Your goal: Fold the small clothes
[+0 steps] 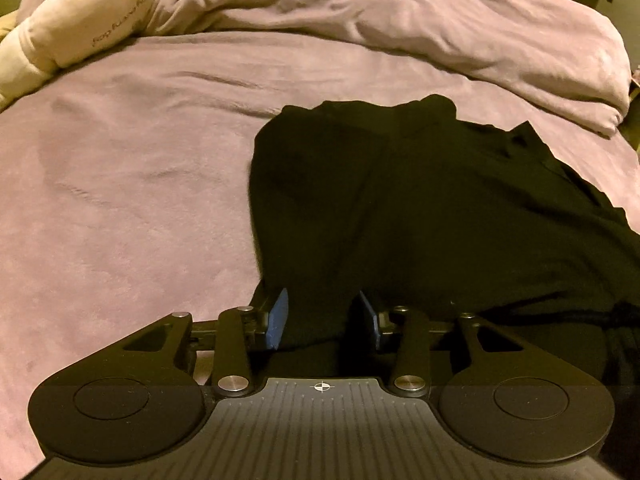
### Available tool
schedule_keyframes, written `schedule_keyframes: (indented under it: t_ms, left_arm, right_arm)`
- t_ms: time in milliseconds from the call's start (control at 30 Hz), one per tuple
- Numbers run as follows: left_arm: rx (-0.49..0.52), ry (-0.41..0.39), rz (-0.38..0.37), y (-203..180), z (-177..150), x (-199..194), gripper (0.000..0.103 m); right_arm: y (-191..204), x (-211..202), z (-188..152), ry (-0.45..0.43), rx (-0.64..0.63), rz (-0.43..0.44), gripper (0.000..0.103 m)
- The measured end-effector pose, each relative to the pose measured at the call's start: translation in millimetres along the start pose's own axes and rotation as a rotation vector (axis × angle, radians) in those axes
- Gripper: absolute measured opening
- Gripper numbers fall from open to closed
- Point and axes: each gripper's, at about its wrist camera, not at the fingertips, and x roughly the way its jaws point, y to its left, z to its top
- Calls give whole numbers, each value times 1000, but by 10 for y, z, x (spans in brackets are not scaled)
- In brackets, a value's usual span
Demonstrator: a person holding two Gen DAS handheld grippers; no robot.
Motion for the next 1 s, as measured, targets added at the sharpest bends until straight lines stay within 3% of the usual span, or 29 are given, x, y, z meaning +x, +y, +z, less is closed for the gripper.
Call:
schedule_keyframes:
  t_ms: [67,133,233,400,533,633,700,767,900,933,1000]
  left_arm:
    - [11,-2,4,2,-20,-22,44]
    - [28,-1,14,-6,-30,-28,44]
    - [27,0,11,5,-32,-33,44]
    - [6,14,5,39,-20,-42,45]
    - [15,22,5,30,-11,-39,45]
    - [8,27,8,29,-1,-34,45]
    - [5,30,4,35,6,-38,45]
    - [-3,34,-8,67,17,-46,45]
    - [-17,46,-36,158,47,-56,43]
    - [-20,49,-42,181,54,-57,43]
    - [-16,52,-44,208,60,-63,44]
  right_arm:
    - [-251,-123,46,-51,71,-50,35]
    - [-554,-238,85,-101,159,-93,36]
    - [-876,-270,139,-96,255,-135,37]
    - [-1075,-80,86,-8,309,-103,37]
    - [-1129,-134,73,-64,346,-77,37]
    - [-1112,-16,153,-49,339,-38,24]
    - [-1038,82,194,-8,285,-28,5]
    - [-979,48,267,-20,246,-21,5]
    - [-1233,-394,323,-269,345,209,4]
    - [-1281,-438,314,-287,328,236,4]
    - [-1320,-365,300,-203,268,207,5]
